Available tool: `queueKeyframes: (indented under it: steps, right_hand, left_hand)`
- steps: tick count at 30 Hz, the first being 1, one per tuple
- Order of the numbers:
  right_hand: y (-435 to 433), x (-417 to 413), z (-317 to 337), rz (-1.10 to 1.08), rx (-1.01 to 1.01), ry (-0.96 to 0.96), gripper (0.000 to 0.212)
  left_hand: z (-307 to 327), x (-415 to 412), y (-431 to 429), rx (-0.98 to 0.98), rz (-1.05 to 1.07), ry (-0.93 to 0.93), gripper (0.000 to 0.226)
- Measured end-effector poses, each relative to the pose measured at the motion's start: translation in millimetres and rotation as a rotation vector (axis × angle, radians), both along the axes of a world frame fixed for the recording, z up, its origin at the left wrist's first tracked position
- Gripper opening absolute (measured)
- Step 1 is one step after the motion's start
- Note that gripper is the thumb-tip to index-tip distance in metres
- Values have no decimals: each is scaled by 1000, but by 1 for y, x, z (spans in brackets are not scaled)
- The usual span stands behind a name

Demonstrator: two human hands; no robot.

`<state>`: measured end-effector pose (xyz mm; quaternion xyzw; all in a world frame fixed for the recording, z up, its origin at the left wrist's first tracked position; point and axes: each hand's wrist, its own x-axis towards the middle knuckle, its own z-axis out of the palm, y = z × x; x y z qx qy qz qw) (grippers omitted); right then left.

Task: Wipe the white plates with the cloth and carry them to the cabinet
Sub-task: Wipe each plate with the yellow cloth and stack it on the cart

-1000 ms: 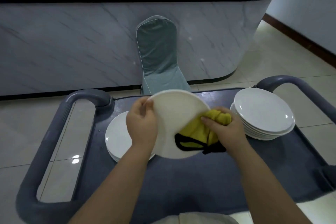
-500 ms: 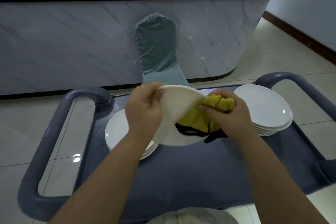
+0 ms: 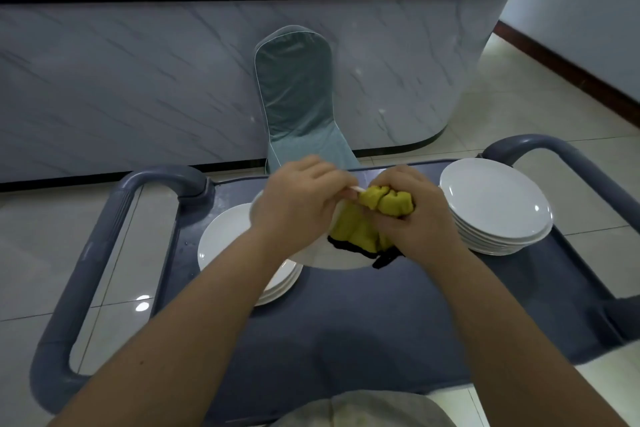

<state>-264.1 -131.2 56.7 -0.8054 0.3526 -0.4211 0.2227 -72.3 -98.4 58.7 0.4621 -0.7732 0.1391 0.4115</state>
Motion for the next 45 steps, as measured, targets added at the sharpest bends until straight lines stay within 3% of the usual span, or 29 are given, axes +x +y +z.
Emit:
queueKeyframes:
  steps: [2, 4, 6, 7, 9, 11, 13, 15, 16, 18, 21, 23, 26, 28, 30, 32, 34, 37, 40, 42, 45]
  right_hand:
    - [3, -3, -6, -54, 222, -188, 17]
    - [4, -9, -19, -114, 440, -303, 20]
    - [5, -13, -35, -154, 563, -301, 21]
    - [6, -14, -42, -165, 569, -269, 21]
    - [6, -15, -52, -180, 463, -176, 21]
    - [5, -19, -58, -188, 219, -21, 20]
    - [5, -20, -64, -202, -77, 126, 12]
    - [10, -14, -67, -167, -335, 204, 2]
    - [13, -9, -70, -133, -435, 227, 5]
    - [18, 1, -75, -69, -581, 247, 9]
    - [18, 2, -79, 34, -685, 283, 10]
    - [16, -13, -86, 126, -647, 322, 14]
    - [17, -44, -99, 64, -271, 267, 23]
    - [12, -54, -94, -161, 47, 31, 26]
    - [-7, -43, -77, -362, 155, -162, 38]
    - [-26, -14, -54, -375, 164, -177, 54]
    - [-27, 22, -42, -262, 77, -52, 61]
    - [4, 58, -57, -86, -247, 223, 48]
    - [20, 31, -85, -8, -489, 273, 36]
    - [13, 2, -90, -96, -453, 233, 37]
    - [-5, 0, -74, -263, -195, 34, 42]
  left_hand:
    - [-1, 12, 0, -18, 142, 209, 15]
    - [-10, 18, 6, 62, 273, 668, 11]
    - [-29, 15, 14, 175, 346, 1014, 14]
    - [-41, 13, 17, 253, 390, 1061, 16]
    - [-64, 13, 26, 475, 441, 1010, 14]
    - [-80, 17, 36, 641, 494, 1067, 12]
    - [-84, 15, 45, 807, 424, 1544, 23]
    - [-76, 5, 48, 1040, 122, 2047, 39]
    - [-71, 0, 47, 1101, 7, 2169, 43]
    - [-65, -1, 44, 1051, -21, 2299, 39]
    - [-63, 4, 45, 1011, 97, 2312, 20]
    - [-70, 4, 51, 1026, 100, 2257, 17]
    - [-84, -1, 60, 999, 102, 2060, 20]
    - [-88, 0, 61, 941, 141, 1931, 21]
    - [-91, 0, 61, 899, 168, 1853, 21]
    - [-91, -5, 61, 878, 123, 1818, 20]
    - [-90, -9, 59, 840, 61, 1805, 20]
    - [-85, -5, 54, 767, 26, 1856, 20]
    - [-86, 2, 53, 767, 1, 1869, 20]
    - [-90, -3, 59, 820, -26, 1798, 18]
    - [-91, -22, 62, 882, -73, 1659, 18]
